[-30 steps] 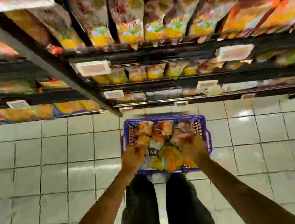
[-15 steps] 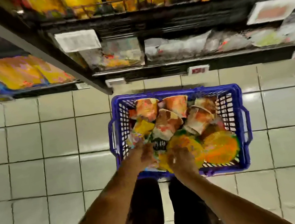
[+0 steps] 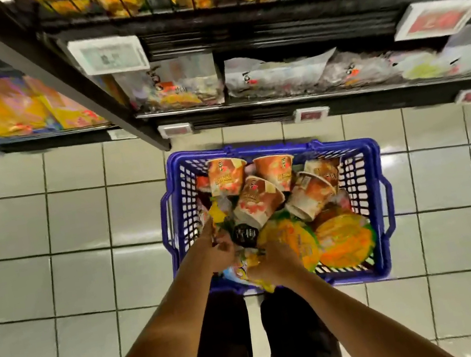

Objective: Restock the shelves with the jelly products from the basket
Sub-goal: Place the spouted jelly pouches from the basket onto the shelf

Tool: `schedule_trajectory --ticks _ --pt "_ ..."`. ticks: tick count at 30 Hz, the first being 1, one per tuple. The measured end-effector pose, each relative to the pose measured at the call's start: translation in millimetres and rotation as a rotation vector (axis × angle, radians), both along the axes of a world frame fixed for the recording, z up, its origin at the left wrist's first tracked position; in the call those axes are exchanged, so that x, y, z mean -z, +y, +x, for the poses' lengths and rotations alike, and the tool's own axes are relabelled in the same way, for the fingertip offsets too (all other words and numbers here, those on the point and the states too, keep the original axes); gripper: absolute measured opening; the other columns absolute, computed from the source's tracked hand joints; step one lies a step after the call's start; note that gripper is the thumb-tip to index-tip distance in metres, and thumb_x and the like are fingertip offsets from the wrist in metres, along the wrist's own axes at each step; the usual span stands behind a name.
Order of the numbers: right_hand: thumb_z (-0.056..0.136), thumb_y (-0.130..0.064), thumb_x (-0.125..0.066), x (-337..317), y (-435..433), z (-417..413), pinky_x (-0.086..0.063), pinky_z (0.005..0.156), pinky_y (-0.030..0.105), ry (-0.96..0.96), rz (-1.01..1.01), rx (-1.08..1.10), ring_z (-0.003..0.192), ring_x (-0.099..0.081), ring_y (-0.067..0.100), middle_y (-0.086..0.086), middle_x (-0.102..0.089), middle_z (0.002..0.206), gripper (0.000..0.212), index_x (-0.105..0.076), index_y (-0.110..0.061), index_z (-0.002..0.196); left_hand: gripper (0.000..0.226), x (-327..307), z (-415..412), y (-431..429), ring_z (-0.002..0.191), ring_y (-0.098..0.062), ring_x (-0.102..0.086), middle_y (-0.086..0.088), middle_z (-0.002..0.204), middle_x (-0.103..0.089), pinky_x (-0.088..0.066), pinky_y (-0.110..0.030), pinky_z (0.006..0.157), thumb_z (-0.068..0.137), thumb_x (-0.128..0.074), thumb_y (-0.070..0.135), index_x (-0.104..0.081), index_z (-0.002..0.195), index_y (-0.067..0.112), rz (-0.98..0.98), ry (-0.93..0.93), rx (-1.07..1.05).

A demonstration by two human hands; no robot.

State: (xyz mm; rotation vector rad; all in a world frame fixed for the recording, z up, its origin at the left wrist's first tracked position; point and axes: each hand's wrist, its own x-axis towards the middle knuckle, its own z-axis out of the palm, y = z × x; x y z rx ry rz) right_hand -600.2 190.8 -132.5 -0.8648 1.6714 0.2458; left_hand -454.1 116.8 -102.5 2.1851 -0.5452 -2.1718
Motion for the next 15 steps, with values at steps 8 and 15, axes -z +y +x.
schedule_trajectory --ticks 8,15 --pt "0.072 -0.02 -0.082 -89.5 -9.3 -71.7 -0.052 0.057 0.026 -0.198 0.048 0.715 0.072 -0.064 0.016 0.004 -0.069 0.091 0.024 -0.067 -0.021 0.091 0.017 -74.1 3.8 10.9 0.053 -0.007 -0.065 0.005 0.052 -0.067 -0.053 -0.017 0.052 0.097 -0.056 0.022 -0.059 0.087 0.01 0.094 0.078 -0.515" --pt "0.088 0.01 -0.047 -241.0 -29.1 -109.9 -0.056 0.052 0.029 -0.732 -0.102 1.207 0.064 -0.073 0.019 0.007 -0.075 0.075 0.038 -0.077 -0.011 0.08 0.021 -220.3 -13.2 -37.1 0.055 -0.012 -0.068 -0.004 0.066 -0.073 -0.055 -0.021 0.053 0.089 -0.052 -0.012 -0.071 0.093 -0.004 -0.352 0.222 -0.267"
